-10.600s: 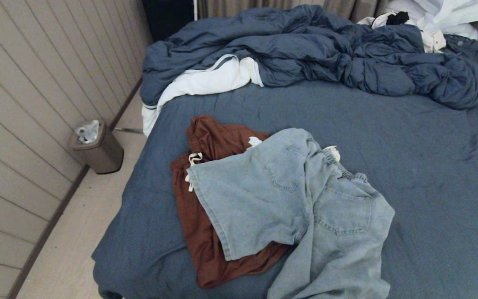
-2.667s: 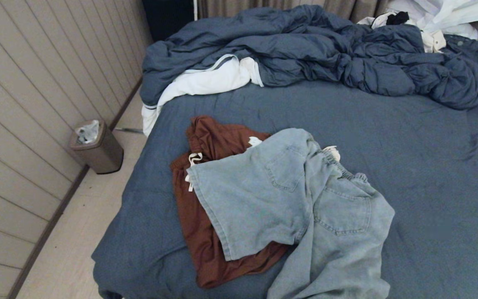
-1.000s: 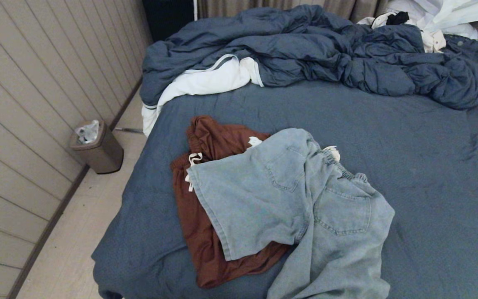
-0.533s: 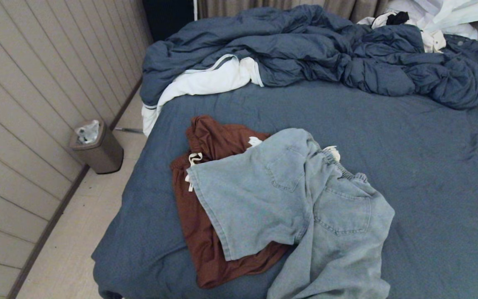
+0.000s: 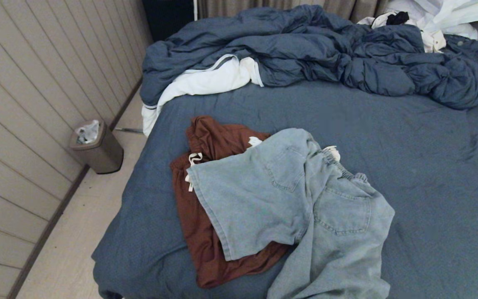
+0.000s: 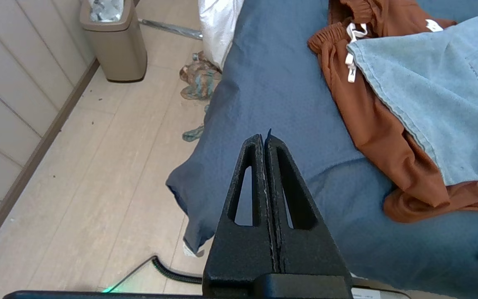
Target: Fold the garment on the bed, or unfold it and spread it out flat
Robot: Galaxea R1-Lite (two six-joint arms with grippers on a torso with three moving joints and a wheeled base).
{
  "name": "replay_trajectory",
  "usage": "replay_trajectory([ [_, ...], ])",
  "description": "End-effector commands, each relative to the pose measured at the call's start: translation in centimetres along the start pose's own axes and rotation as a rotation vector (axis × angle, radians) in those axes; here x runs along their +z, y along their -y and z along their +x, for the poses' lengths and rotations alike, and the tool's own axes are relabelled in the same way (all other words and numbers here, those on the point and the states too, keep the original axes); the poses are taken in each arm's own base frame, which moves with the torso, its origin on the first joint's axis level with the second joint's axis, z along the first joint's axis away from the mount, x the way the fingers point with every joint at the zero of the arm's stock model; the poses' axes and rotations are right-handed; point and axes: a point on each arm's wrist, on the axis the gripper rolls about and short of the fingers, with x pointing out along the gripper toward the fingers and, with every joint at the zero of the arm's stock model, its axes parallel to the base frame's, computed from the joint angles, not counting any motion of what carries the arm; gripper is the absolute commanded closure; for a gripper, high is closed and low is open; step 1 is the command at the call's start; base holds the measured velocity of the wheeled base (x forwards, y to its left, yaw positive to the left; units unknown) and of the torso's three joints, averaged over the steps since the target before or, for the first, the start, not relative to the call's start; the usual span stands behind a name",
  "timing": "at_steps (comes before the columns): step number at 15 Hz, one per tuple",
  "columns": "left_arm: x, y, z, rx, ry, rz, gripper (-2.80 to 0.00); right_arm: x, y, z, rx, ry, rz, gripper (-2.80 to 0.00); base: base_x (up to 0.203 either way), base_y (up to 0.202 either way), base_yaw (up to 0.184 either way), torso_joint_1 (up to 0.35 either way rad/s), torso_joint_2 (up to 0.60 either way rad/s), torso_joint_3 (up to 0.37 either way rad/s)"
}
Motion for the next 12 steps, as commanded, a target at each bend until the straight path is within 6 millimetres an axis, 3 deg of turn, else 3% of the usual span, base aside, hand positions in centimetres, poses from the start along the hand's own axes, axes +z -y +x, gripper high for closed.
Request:
replay_trajectory([
  [1, 0.01, 0.00, 0.01, 0.001, -0.001, -0.001, 0.00, 0.01, 0.00, 0.00, 0.001, 0.001, 0.000, 0.00, 0.000, 0.000, 0.000, 0.000, 0.00, 0.000],
  [12, 0.01, 0.00, 0.01, 0.002, -0.001, -0.001, 0.00, 0.01, 0.00, 0.00, 0.001, 0.001, 0.001, 0.00, 0.000, 0.000, 0.000, 0.000, 0.00, 0.000],
])
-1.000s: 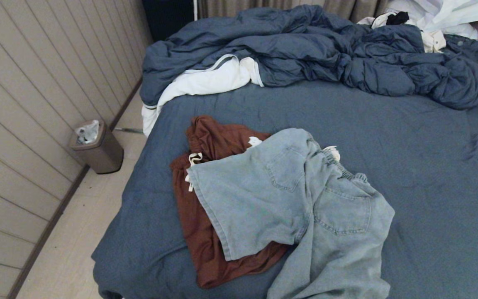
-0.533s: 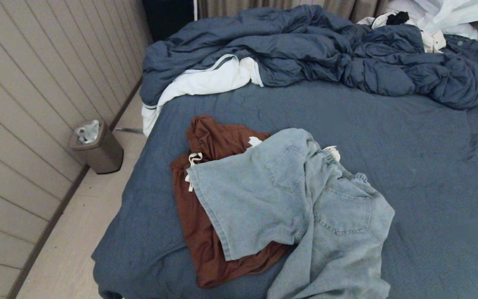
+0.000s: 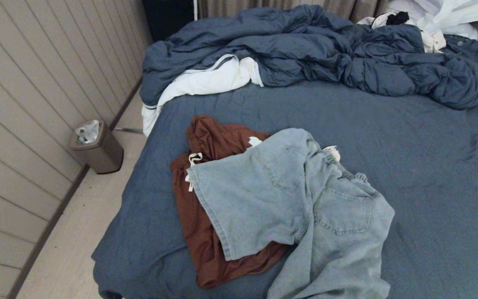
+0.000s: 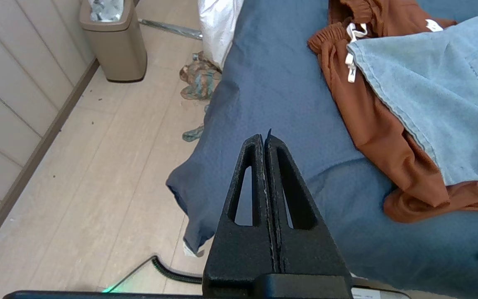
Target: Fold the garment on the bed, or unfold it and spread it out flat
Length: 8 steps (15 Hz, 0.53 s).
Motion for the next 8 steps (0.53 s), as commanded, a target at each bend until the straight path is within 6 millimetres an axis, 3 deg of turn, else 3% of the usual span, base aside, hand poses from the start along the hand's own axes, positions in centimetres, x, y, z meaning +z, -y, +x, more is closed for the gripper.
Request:
replay_trajectory([
  [1, 0.01, 0.00, 0.01, 0.001, -0.001, -0.001, 0.00, 0.01, 0.00, 0.00, 0.001, 0.001, -0.002, 0.00, 0.000, 0.000, 0.000, 0.000, 0.00, 0.000],
  [8, 0.01, 0.01, 0.01, 0.001, -0.001, -0.001, 0.00, 0.01, 0.00, 0.00, 0.001, 0.001, -0.002, 0.00, 0.000, 0.000, 0.000, 0.000, 0.00, 0.000],
])
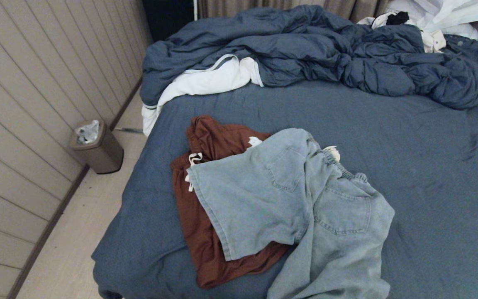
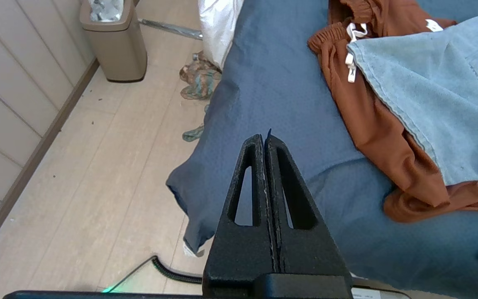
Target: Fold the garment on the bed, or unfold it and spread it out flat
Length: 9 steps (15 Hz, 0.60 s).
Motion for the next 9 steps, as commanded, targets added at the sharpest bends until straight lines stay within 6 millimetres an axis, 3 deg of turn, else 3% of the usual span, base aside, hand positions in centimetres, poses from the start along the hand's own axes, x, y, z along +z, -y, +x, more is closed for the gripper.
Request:
replay_trajectory([
  [1, 0.01, 0.00, 0.01, 0.002, -0.001, -0.001, 0.00, 0.00, 0.00, 0.00, 0.001, 0.000, 0.000, 0.00, 0.000, 0.000, 0.000, 0.000, 0.00, 0.000],
  [9, 0.00, 0.00, 0.00, 0.003, 0.001, -0.001, 0.00, 0.00, 0.00, 0.00, 0.001, 0.000, 0.000, 0.00, 0.000, 0.000, 0.000, 0.000, 0.00, 0.000],
])
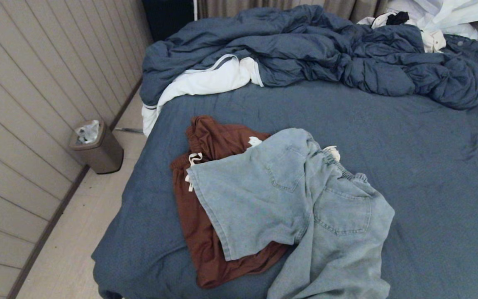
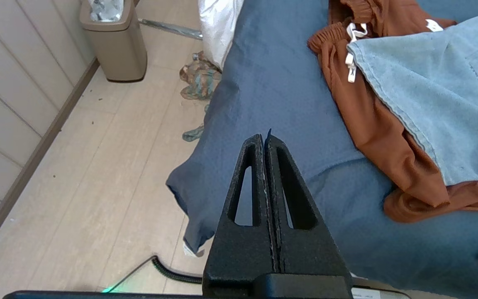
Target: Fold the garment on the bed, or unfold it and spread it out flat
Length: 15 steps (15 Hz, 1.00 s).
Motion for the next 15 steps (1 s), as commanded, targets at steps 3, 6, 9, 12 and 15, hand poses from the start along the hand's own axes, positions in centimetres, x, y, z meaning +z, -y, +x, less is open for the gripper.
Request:
replay_trajectory([
  [3, 0.00, 0.00, 0.00, 0.000, 0.001, -0.001, 0.00, 0.00, 0.00, 0.00, 0.001, 0.000, 0.000, 0.00, 0.000, 0.000, 0.000, 0.000, 0.00, 0.000],
  [6, 0.00, 0.00, 0.00, 0.001, 0.001, -0.001, 0.00, 0.00, 0.00, 0.00, 0.001, 0.000, 0.000, 0.00, 0.000, 0.000, 0.000, 0.000, 0.00, 0.000],
  [9, 0.00, 0.00, 0.00, 0.002, 0.001, -0.001, 0.00, 0.00, 0.00, 0.00, 0.001, 0.000, -0.002, 0.00, 0.000, 0.000, 0.000, 0.000, 0.00, 0.000],
  [12, 0.00, 0.00, 0.00, 0.000, 0.001, -0.001, 0.00, 0.00, 0.00, 0.00, 0.001, 0.000, -0.002, 0.00, 0.000, 0.000, 0.000, 0.000, 0.00, 0.000],
  [15, 0.00, 0.00, 0.00, 0.002, 0.001, -0.001, 0.00, 0.00, 0.00, 0.00, 0.001, 0.000, -0.002, 0.00, 0.000, 0.000, 0.000, 0.000, 0.00, 0.000],
])
